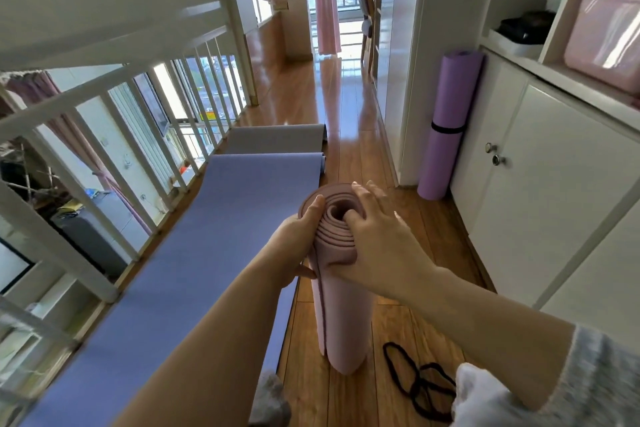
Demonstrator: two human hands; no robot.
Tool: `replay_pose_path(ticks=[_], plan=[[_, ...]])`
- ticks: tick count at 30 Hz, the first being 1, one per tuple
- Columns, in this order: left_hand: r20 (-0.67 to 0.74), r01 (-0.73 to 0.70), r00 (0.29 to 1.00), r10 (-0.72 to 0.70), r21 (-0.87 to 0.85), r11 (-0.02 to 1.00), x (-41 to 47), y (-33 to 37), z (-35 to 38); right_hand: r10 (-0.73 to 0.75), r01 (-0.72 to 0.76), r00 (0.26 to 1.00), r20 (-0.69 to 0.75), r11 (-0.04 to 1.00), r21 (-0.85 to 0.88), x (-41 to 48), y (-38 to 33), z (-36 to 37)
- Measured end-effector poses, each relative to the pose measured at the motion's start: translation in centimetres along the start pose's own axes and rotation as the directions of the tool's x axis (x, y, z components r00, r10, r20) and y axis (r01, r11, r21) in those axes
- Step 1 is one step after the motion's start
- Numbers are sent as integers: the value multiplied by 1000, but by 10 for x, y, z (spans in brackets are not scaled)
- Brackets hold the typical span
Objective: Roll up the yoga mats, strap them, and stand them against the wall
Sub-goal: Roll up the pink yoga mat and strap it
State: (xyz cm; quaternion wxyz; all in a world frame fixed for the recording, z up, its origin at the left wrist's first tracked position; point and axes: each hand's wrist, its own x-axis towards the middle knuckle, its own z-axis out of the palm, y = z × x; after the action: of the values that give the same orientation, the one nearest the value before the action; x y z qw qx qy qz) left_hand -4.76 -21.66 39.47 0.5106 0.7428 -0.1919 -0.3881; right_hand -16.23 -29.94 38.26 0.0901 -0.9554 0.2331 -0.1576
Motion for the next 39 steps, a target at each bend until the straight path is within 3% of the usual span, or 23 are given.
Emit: replay_pose_path(ticks=[3,5,8,14,16,19,23,27,31,36,37,39], plan=[[-28,4,1000,-4,-15,1000,-11,1,8,19,-19,1000,-5,999,-26,1,-9,1],[-11,-20,1000,20,-49,999,-21,1,9,-48,50,998,-48,998,33,1,-7,-1],[-32,-165,986,162,-150,975,-34,4,9,-178,201,962,-207,975,95,2,-3,-10],[-151,-456,886,437,-127,881,-36,3,17,-468,469,772,-429,876,-112,3,25,3],[-145,-420,905,400,-161,893,-29,-6,16,-545,529,703,-458,830,-175,8,33,20],[-221,-361,923,315,-209,909,-8,-29,7,-587,575,658,-471,796,-189,23,34,55],[-410,-429,837,363,-80,900,30,-66,-7,-597,618,624,-504,772,-148,53,28,113],[-523,-353,779,345,90,931,81,-97,-25,-611,636,676,-412,766,-93,84,32,168],[-548,-149,801,242,209,966,134,-131,-27,-575,591,803,-156,802,88,90,58,210],[-392,-44,882,260,482,875,175,-176,27,-254,293,953,-167,911,290,57,120,249],[-346,-25,904,253,546,837,180,-184,41,-184,216,974,-131,929,302,47,134,256],[-285,12,932,223,642,767,188,-201,71,-28,-4,993,114,962,272,27,161,270]])
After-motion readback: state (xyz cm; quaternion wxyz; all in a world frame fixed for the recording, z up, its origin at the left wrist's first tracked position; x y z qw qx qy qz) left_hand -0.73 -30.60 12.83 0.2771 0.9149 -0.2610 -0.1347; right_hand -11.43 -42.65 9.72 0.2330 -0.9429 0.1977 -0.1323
